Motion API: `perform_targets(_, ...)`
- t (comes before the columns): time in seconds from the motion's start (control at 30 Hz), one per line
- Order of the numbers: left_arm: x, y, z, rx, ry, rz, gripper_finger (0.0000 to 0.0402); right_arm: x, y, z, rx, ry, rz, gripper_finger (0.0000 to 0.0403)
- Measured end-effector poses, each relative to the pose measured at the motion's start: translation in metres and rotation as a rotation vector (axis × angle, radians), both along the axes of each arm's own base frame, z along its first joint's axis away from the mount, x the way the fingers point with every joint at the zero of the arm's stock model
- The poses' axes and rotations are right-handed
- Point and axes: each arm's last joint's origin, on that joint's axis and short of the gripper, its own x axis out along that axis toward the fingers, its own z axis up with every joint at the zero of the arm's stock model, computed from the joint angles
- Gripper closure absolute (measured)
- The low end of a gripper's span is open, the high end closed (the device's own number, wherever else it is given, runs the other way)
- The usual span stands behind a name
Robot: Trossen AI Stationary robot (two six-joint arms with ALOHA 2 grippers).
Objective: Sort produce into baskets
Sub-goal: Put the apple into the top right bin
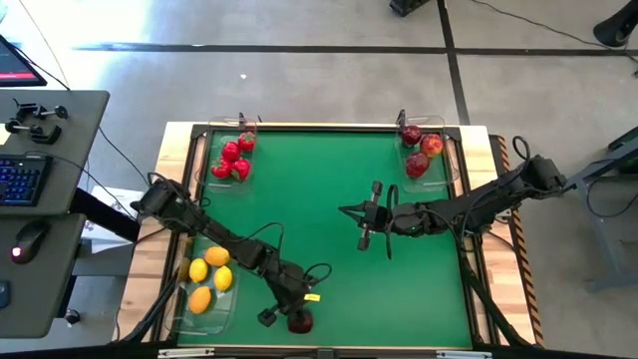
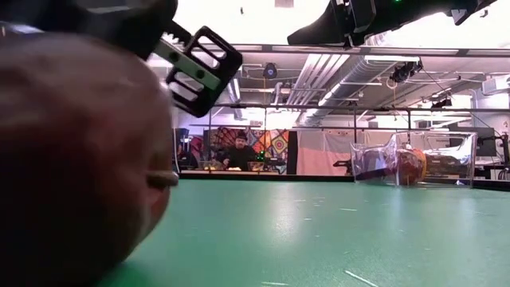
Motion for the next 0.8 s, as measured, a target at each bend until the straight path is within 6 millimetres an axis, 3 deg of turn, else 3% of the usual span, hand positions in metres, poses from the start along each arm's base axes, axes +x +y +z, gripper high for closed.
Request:
perform_targets(0.27,0.011,0.016,-0.001,-0.006,-0.025,0.057,0.0401,0.000,0.000,0.000,0.000,0.000,0.000,0.0402)
perform_targets(0.57,0.027,0.013,-0.007,-0.026,-0.037,0.036,0.0401,0.000,0.000,0.000,-0.001,0.002,0.000,0.0402)
perform_targets(0.8,0.035,0.025,-0.007,-0.021,-0.032,0.057,0.0401,0.000,0.000,-0.001,-0.001,0.010,0.000,0.0402)
